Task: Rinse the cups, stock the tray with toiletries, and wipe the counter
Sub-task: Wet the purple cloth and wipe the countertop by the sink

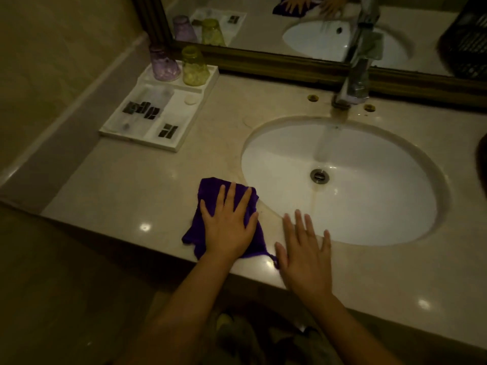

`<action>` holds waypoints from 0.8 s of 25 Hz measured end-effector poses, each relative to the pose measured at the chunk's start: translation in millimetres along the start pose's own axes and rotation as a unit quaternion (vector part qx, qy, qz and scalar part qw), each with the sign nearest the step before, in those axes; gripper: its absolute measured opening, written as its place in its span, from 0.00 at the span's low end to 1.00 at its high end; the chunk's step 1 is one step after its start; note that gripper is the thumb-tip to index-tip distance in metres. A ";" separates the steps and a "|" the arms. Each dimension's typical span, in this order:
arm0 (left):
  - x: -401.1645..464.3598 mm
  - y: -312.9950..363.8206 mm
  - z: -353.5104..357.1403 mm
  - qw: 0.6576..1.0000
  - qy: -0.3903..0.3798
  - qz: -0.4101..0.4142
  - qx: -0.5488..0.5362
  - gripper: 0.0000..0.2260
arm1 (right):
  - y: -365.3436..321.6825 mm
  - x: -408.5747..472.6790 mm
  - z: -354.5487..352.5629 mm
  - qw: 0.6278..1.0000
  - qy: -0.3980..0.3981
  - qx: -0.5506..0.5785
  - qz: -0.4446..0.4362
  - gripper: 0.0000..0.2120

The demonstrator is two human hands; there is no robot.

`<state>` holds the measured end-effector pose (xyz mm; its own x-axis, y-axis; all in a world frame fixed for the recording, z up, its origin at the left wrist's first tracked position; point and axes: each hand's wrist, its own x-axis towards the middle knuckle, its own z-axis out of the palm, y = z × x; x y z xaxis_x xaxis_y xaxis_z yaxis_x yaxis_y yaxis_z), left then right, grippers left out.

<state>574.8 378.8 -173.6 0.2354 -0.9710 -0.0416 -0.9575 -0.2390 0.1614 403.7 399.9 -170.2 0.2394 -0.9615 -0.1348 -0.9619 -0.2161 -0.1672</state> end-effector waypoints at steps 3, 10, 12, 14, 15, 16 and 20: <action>-1.9 -28.8 -3.1 0.997 0.008 -0.078 -0.006 0.28 | 1.2 -0.3 0.3 1.000 -0.012 -0.010 0.008 0.30; -27.5 -75.1 -7.2 0.986 0.031 -0.163 -0.002 0.28 | -6.5 -1.9 -10.1 0.999 -0.024 -0.028 0.008 0.33; -31.7 -81.4 -10.3 0.984 0.037 -0.172 -0.009 0.28 | -6.2 -1.8 -10.4 0.999 -0.021 -0.024 0.008 0.34; -34.2 -85.8 -13.6 0.982 0.037 -0.184 -0.017 0.28 | -6.3 -1.9 -9.9 1.000 -0.021 -0.019 0.006 0.34; -35.4 -87.9 -15.0 0.981 0.038 -0.191 -0.021 0.28 | -6.3 -2.2 -9.6 1.000 -0.022 -0.021 0.005 0.34; -36.7 -90.4 -16.3 0.979 0.040 -0.197 -0.026 0.28 | -6.1 -2.4 -9.5 0.999 -0.024 -0.024 0.005 0.33; -42.4 -105.8 -21.0 0.972 0.055 -0.224 -0.048 0.26 | -5.6 -3.1 -10.1 0.999 -0.030 -0.023 0.006 0.32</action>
<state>669.6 445.2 -168.2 0.6466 -0.7624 -0.0243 -0.7360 -0.6319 0.2427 407.0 402.4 -159.0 0.2346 -0.9523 -0.1949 -0.9694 -0.2142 -0.1201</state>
